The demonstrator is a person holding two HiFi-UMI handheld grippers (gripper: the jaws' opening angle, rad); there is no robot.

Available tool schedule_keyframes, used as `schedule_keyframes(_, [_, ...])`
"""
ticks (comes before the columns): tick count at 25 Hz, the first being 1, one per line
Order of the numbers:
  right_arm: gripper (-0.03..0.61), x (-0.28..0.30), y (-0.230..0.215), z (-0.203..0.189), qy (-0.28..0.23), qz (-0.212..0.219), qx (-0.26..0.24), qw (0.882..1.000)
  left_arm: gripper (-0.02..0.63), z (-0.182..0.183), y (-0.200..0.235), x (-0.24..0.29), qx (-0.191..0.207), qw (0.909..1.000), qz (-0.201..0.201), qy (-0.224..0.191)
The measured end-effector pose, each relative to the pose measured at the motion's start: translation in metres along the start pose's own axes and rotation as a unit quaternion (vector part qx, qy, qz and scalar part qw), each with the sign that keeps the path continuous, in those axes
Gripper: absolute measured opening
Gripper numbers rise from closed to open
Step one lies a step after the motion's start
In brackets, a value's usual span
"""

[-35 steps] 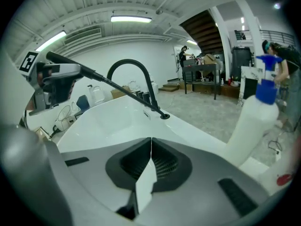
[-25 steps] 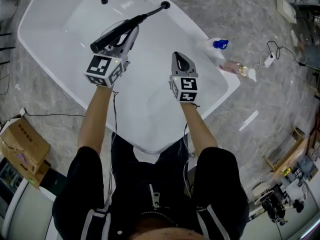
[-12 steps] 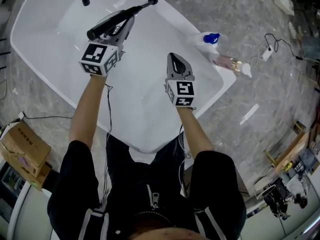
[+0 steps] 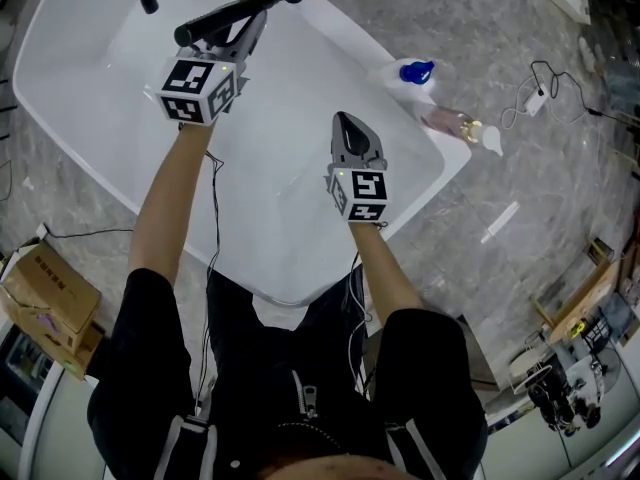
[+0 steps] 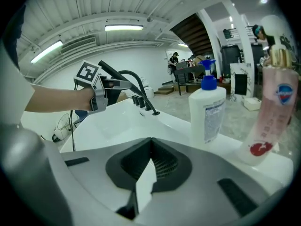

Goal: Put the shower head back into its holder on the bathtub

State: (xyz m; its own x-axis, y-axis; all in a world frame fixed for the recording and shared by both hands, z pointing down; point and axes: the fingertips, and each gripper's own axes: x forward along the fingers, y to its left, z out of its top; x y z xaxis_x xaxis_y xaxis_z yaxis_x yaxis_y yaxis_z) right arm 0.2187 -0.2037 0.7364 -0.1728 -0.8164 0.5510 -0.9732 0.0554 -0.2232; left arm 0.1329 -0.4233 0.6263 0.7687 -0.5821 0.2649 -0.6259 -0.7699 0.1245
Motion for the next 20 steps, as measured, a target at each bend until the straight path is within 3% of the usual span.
schedule_keyframes(20, [0.006,-0.017,-0.020,-0.042,0.018,-0.011,0.039,0.999,0.141,-0.052,0.027,0.079,-0.029,0.9978,0.018,0.056])
